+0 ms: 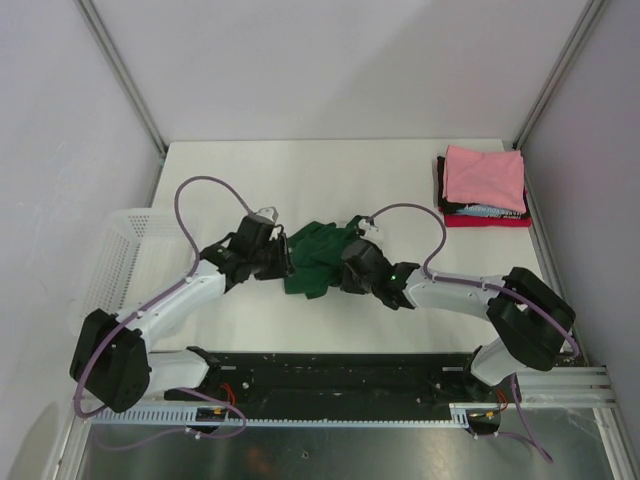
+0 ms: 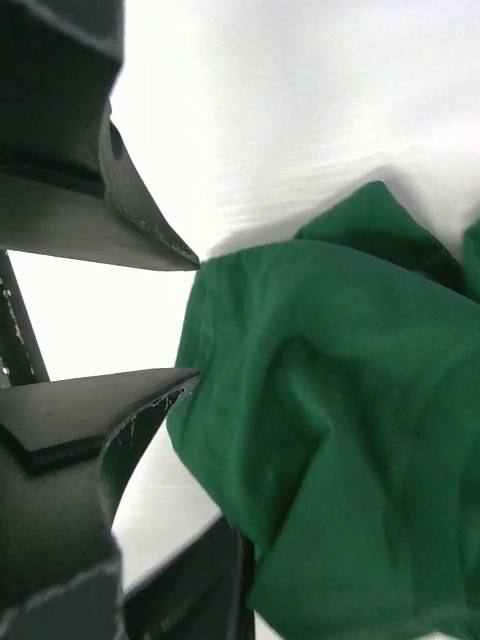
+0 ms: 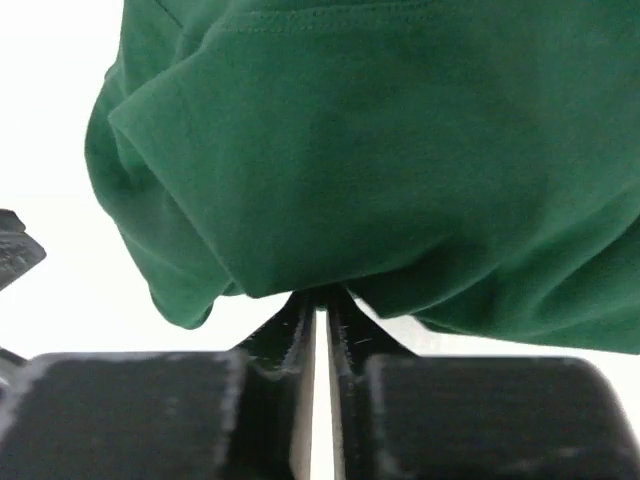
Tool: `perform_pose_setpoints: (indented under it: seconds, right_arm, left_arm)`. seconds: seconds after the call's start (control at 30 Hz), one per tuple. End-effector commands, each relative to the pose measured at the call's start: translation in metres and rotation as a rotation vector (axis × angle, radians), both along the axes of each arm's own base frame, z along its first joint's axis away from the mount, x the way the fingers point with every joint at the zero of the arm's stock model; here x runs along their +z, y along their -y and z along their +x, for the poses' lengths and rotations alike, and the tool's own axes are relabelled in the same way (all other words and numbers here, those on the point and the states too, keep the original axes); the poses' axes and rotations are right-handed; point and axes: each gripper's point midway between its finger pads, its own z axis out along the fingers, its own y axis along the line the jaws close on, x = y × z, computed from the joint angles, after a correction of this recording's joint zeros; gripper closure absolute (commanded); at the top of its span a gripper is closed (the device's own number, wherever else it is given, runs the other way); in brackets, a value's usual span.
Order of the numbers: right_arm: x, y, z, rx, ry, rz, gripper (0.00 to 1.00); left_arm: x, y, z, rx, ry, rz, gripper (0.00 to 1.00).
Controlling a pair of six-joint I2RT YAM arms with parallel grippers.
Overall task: Fold and stack the t-shirts
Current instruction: Flatten out the tshirt
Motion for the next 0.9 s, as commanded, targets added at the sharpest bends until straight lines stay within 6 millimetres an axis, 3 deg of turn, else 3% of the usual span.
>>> perform_pose_setpoints:
  seconds: [0.0,0.2,0.57,0.77,0.87]
  right_arm:
    - [0.034,0.003,0.027,-0.070,0.106,0.023,0.96]
    - [0.055,0.008,0.030,-0.066,0.140,0.009,1.00]
    - [0.049,0.006,0.027,-0.040,0.115,-0.001,1.00]
    - [0.045,0.005,0.026,-0.034,0.104,-0.010,1.00]
    - [0.043,0.006,0.026,-0.034,0.098,-0.016,1.00]
  left_arm:
    - [-0.026,-0.005,-0.007,-0.009,-0.045,0.026,0.50]
    - [-0.051,0.010,-0.011,-0.065,-0.098,-0.019,0.47]
    - [-0.068,0.030,-0.004,-0.104,-0.124,-0.089,0.48]
    - [-0.075,0.033,0.001,-0.085,-0.120,-0.094,0.55]
    - [-0.077,0.034,0.003,-0.074,-0.117,-0.104,0.63]
